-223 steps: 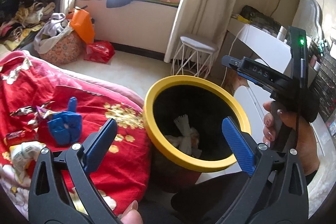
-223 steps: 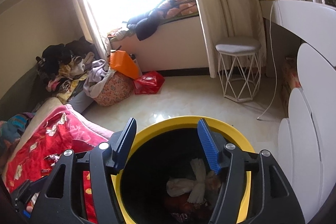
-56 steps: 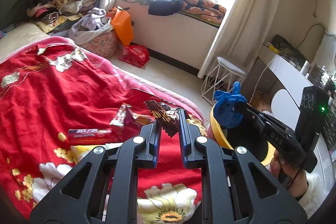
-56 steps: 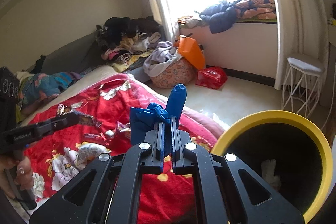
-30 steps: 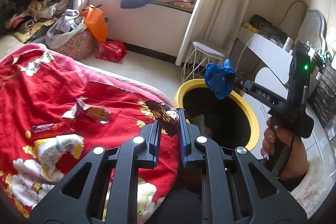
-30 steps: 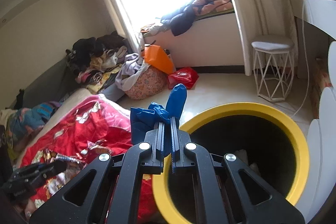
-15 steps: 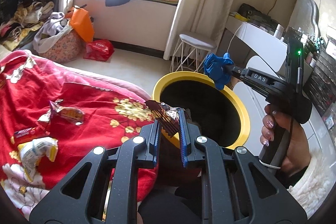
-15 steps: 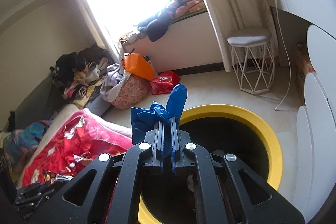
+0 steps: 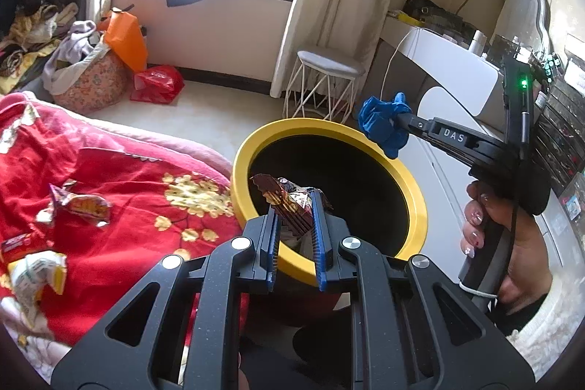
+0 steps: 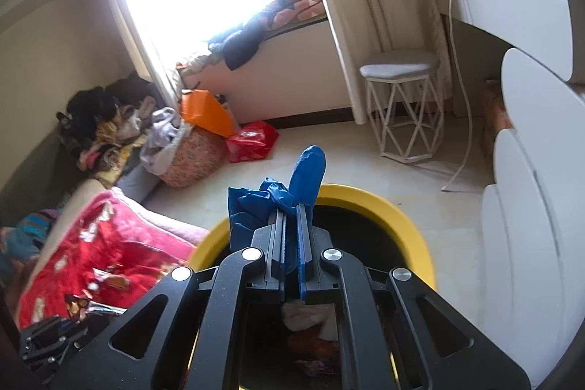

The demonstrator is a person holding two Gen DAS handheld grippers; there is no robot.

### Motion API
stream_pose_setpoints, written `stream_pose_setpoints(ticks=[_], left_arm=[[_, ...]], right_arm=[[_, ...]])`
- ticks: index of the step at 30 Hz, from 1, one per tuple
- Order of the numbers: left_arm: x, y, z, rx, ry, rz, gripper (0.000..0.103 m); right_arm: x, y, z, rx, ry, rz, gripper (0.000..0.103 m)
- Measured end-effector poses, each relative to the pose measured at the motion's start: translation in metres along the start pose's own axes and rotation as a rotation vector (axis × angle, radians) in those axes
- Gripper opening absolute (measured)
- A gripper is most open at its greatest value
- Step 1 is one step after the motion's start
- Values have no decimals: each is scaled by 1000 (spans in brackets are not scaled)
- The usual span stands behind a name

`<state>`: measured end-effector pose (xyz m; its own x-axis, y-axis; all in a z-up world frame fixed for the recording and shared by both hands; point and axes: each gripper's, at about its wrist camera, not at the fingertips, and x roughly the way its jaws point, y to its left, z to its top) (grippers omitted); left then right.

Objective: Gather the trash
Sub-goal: 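Carry the glove and striped wrapper over the yellow bin, then open both tools to drop the glove and wrapper into the bin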

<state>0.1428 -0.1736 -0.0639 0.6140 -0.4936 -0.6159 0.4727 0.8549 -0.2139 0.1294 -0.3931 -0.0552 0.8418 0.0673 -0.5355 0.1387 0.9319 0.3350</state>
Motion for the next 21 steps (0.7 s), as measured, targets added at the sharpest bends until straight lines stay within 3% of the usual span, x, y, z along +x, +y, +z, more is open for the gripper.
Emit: stream_pose_setpoints(ticks=[21], left_arm=[[49,-18,0,48,88,-2,11]], right_arm=[[14,-20,-2,55,96,25,5]])
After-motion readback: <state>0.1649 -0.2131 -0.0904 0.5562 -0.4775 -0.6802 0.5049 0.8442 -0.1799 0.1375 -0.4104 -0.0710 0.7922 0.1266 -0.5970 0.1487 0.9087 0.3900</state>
